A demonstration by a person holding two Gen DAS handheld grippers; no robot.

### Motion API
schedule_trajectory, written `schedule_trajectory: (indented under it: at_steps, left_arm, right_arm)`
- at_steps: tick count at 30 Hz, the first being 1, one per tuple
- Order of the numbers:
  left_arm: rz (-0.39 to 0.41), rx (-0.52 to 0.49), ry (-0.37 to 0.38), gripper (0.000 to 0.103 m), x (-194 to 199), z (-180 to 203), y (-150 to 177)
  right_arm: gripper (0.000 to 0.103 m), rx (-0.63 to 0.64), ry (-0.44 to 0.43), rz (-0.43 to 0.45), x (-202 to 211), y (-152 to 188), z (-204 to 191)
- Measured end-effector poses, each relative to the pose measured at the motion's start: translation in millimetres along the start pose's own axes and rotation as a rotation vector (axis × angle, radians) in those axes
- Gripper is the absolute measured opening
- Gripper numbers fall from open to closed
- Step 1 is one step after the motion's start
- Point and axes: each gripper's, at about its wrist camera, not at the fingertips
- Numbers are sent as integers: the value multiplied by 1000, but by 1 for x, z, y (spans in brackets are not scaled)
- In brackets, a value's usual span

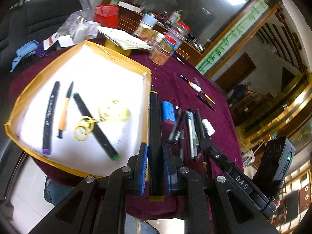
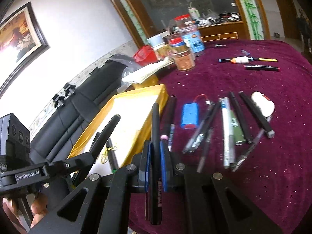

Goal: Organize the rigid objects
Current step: 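Carry both black pens into the tray and open both tools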

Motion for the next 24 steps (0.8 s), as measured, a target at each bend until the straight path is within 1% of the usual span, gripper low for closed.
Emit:
schedule_trajectory:
  at_steps: [6,8,15,17,20,24]
  left_arm:
    - [24,33,-29,15,10,-18,-4]
    - [30,43,-36,15,13,-24,-7]
    - [46,81,-77,15,21,-49,-17]
    - [45,90,-116,15,19,-56,-21]
    - [45,108,-154,15,16,-66,-26]
    - [31,133,-225,15,9,-77,-30]
  right_arm:
    - [9,35,-44,-17,-8,1,-19]
    - [9,43,-71,-33,-12,0,-25]
    - [9,47,-122,-70,-24,0,-34]
    - [9,48,-143,-87,-31,-2,-35]
    - [10,52,-167,-117,-45,-6,-39]
    - [10,87,-199,-166,-70,-14,-56]
Point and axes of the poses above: each gripper's, at about its wrist camera, not at the fingertips, and x roughly against the way its jaws point, z to its right, y to its underside, and after that the axes turned 3 degrees about -z, right-handed
